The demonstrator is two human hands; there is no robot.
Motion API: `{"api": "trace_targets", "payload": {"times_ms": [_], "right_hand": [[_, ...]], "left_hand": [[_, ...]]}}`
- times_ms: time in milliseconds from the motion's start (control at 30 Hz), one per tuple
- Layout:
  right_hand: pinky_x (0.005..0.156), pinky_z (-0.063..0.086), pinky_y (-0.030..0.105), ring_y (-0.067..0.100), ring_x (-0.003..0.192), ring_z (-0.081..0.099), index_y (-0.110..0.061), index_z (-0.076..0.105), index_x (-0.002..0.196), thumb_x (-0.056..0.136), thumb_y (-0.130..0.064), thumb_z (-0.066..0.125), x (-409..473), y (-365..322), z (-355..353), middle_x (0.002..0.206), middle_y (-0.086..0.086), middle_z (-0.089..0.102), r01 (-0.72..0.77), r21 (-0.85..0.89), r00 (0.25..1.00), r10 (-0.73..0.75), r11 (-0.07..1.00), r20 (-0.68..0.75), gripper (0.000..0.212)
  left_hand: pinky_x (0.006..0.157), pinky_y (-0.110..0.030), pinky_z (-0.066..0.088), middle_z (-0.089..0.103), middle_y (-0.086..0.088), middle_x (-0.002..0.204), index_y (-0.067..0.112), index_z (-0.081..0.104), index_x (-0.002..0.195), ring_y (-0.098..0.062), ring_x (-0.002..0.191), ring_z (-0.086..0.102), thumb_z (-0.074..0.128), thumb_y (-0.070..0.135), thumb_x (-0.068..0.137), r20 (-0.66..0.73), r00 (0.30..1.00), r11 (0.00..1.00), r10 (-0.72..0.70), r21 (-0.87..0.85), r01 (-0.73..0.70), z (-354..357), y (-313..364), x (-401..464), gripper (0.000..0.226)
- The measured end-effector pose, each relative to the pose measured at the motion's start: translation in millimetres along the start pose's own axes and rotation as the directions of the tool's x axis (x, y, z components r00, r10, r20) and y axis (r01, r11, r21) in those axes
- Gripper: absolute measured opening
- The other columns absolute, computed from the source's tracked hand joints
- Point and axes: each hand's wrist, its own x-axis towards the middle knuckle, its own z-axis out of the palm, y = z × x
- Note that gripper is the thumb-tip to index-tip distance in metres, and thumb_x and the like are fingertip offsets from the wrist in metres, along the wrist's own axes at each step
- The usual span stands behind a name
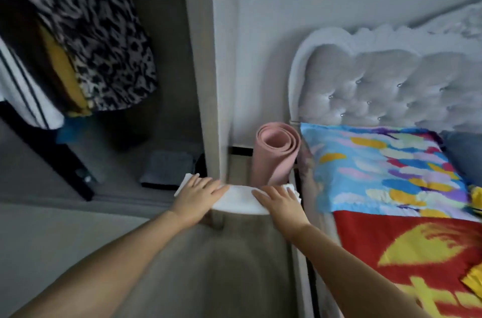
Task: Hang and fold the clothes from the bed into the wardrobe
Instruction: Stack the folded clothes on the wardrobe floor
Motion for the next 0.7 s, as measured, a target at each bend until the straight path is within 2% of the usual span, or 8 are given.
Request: {"api": "trace_targets", "payload": {"times_ms": [67, 233, 333, 500, 567, 600, 633, 700], "right_hand": [[0.108, 0.025, 0.036, 0.022, 0.131, 0.034, -0.03, 0.025, 0.15, 0.093, -0.009, 0.041, 39, -54, 1, 0.145, 0.0, 0.038, 0.08, 0.002, 0.997, -0.08, 0.997, 0.003, 0.063], [0.11, 0.023, 0.037, 0.023, 0.133, 0.032, -0.032, 0.024, 0.15, 0.094, -0.012, 0.04, 119, -159, 4, 0.149, 0.001, 0.033, 0.232, 0.011, 0.971, -0.232, 0.973, 0.059, 0.062], [0.111, 0.022, 0.038, 0.024, 0.135, 0.03, -0.032, 0.021, 0.151, 0.096, -0.015, 0.04, 165, -196, 7, 0.151, 0.002, 0.03, 0.299, -0.015, 0.952, -0.297, 0.954, 0.081, 0.06], [0.111, 0.025, 0.037, 0.024, 0.135, 0.034, -0.031, 0.022, 0.152, 0.095, -0.008, 0.038, 230, -226, 16, 0.151, 0.002, 0.031, 0.36, -0.028, 0.925, -0.353, 0.933, 0.142, 0.063], [0.11, 0.027, 0.037, 0.024, 0.133, 0.036, -0.032, 0.022, 0.152, 0.093, -0.004, 0.039, 261, -231, 19, 0.149, 0.003, 0.034, 0.375, -0.021, 0.917, -0.368, 0.927, 0.157, 0.067], [0.11, 0.028, 0.036, 0.023, 0.132, 0.036, -0.032, 0.021, 0.152, 0.093, -0.003, 0.039, 276, -232, 20, 0.148, 0.002, 0.035, 0.379, -0.015, 0.913, -0.371, 0.925, 0.172, 0.068], [0.11, 0.028, 0.036, 0.022, 0.132, 0.036, -0.033, 0.021, 0.152, 0.093, -0.003, 0.038, 291, -233, 20, 0.148, 0.002, 0.035, 0.377, -0.004, 0.913, -0.37, 0.926, 0.172, 0.068], [0.109, 0.029, 0.035, 0.022, 0.133, 0.036, -0.034, 0.022, 0.151, 0.094, -0.005, 0.037, 320, -235, 19, 0.149, 0.001, 0.033, 0.376, 0.01, 0.912, -0.372, 0.927, 0.172, 0.066]], "left_hand": [[0.076, -0.04, 0.058, 0.072, 0.0, 0.095, 0.018, 0.075, 0.104, -0.019, 0.08, 0.07, 0.091, 0.008, 0.037, 0.015, 0.998, 0.998, -0.055, 0.011, 0.055, 9, -51, -43, 0.07], [0.068, -0.032, 0.056, 0.072, 0.0, 0.093, 0.017, 0.074, 0.108, -0.022, 0.076, 0.069, 0.078, 0.007, 0.045, 0.058, 0.984, 0.986, -0.167, 0.017, 0.166, 31, -150, -123, 0.063], [0.064, -0.029, 0.055, 0.071, 0.001, 0.086, 0.018, 0.075, 0.105, -0.021, 0.069, 0.068, 0.076, 0.005, 0.034, 0.119, 0.963, 0.97, -0.242, 0.005, 0.243, 43, -191, -144, 0.072], [0.068, -0.032, 0.056, 0.07, -0.001, 0.085, 0.015, 0.074, 0.105, -0.022, 0.07, 0.067, 0.077, 0.002, 0.026, 0.181, 0.943, 0.959, -0.278, -0.006, 0.284, 75, -246, -152, 0.079], [0.076, -0.033, 0.056, 0.07, -0.001, 0.094, 0.015, 0.07, 0.112, -0.021, 0.08, 0.068, 0.082, 0.004, 0.029, 0.244, 0.924, 0.954, -0.293, 0.004, 0.301, 88, -271, -141, 0.084], [0.088, -0.036, 0.051, 0.067, -0.002, 0.11, 0.017, 0.062, 0.125, -0.022, 0.095, 0.065, 0.082, 0.006, 0.042, 0.271, 0.915, 0.949, -0.299, -0.016, 0.315, 96, -283, -135, 0.086], [0.101, -0.038, 0.041, 0.057, -0.001, 0.128, 0.019, 0.047, 0.139, -0.023, 0.113, 0.056, 0.075, 0.007, 0.06, 0.306, 0.9, 0.939, -0.309, -0.053, 0.34, 105, -297, -128, 0.086], [0.111, -0.039, 0.023, 0.038, 0.001, 0.145, 0.024, 0.021, 0.15, -0.025, 0.13, 0.038, 0.057, 0.008, 0.081, 0.369, 0.875, 0.936, -0.314, -0.036, 0.351, 119, -322, -117, 0.08]]}}
